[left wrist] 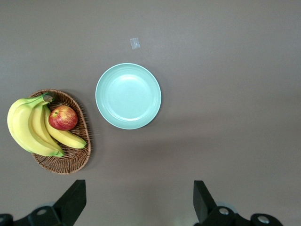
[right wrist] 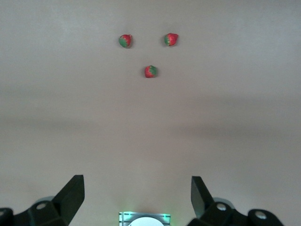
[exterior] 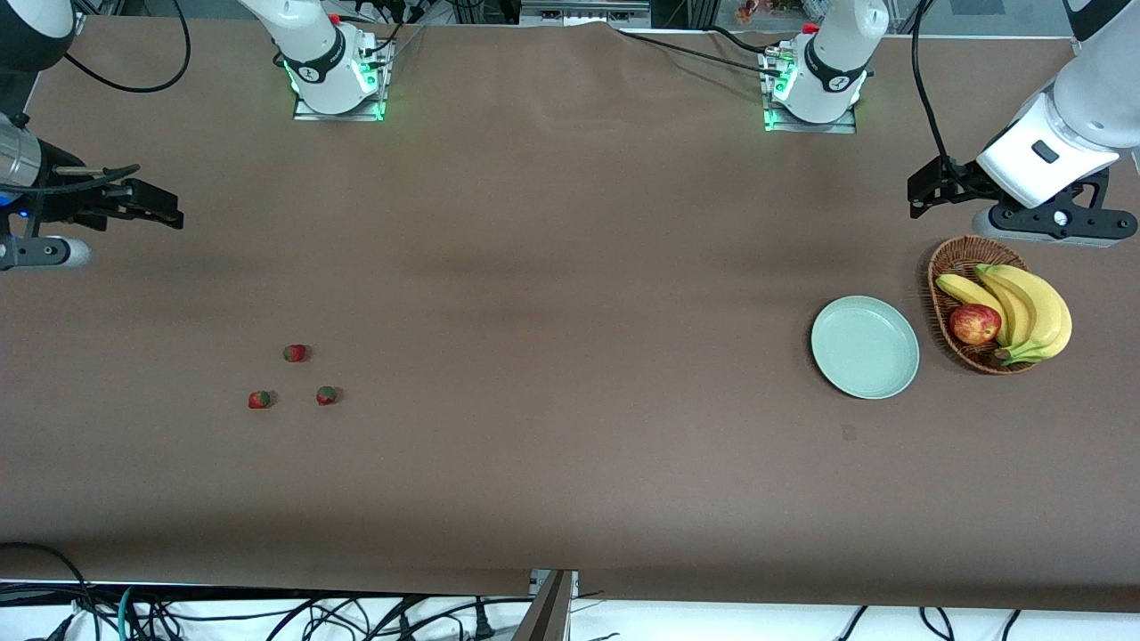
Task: Collect all strawberries into plate
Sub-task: 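Move the right gripper down toward the three strawberries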
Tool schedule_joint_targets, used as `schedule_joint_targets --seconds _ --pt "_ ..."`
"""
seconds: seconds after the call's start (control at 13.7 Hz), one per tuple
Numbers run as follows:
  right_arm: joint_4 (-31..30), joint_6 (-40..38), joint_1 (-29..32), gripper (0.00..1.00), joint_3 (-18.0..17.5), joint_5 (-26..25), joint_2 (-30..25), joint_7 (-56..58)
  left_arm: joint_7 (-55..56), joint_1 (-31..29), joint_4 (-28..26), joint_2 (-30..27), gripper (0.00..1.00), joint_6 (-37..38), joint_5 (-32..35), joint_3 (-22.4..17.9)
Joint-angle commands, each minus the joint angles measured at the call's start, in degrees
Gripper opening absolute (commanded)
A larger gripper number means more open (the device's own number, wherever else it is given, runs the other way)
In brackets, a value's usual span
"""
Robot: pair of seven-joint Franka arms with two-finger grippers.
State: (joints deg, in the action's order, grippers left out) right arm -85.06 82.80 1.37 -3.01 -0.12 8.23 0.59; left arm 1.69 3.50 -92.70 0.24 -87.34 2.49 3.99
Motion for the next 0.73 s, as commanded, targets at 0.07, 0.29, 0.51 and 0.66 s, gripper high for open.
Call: schedule_joint_targets --seconds 0.07,0.29,0.51,0.66 --pt "0.78 1.66 -0.05 1.0 0.11 2.14 5.12 0.56 -0.37 0.01 1.64 0.73 1.0 1.03 1.11 0.15" --pt "0.69 6.21 0.04 1.0 0.11 1.53 9.69 0.56 -0.37 0.01 1.64 0.73 1.0 1.03 1.11 0.15" --pt "0.69 12.1 -0.58 1.0 0.37 -0.05 13.56 -0.5 -0.37 0.01 1.64 0.73 1.0 1.04 1.11 0.15" --pt "0.6 16.4 -0.49 1.0 0.55 -0.32 16.54 -0.5 -0.37 0.01 1.64 0.73 1.0 1.12 1.11 0.15"
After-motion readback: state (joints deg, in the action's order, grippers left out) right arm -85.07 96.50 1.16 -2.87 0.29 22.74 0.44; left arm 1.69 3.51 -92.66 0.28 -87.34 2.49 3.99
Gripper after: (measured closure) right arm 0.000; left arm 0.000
